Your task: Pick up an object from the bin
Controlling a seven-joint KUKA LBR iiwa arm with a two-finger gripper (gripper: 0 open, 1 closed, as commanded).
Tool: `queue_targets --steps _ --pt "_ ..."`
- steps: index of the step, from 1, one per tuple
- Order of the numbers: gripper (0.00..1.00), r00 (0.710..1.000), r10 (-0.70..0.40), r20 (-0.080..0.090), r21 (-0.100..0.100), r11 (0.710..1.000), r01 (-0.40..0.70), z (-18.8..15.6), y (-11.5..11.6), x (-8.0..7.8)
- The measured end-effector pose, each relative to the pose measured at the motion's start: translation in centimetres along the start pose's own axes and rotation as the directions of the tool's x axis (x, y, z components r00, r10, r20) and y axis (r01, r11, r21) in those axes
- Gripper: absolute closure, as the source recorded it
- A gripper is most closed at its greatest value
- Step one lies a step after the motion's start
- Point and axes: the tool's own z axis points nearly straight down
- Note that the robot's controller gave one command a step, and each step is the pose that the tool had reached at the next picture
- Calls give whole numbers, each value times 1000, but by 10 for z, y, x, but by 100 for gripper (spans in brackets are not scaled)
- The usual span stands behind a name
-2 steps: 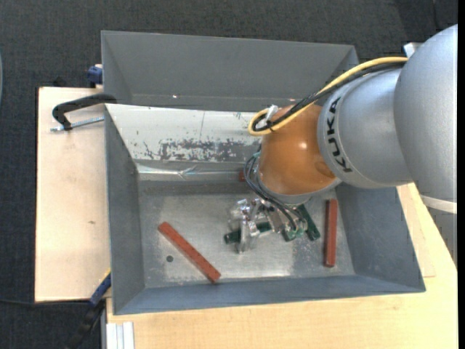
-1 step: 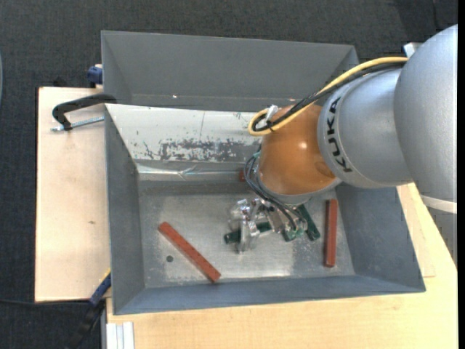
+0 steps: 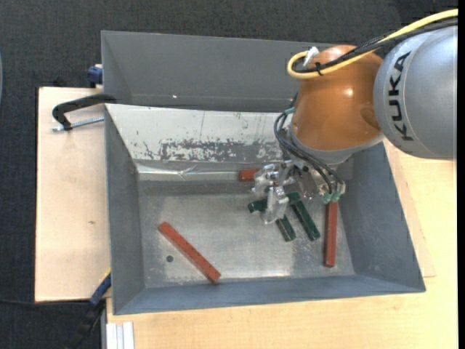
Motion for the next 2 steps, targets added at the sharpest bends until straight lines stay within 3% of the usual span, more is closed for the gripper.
queue_targets --steps 2 --pt "100 999 -38 -3 -1 999 38 -7 0 0"
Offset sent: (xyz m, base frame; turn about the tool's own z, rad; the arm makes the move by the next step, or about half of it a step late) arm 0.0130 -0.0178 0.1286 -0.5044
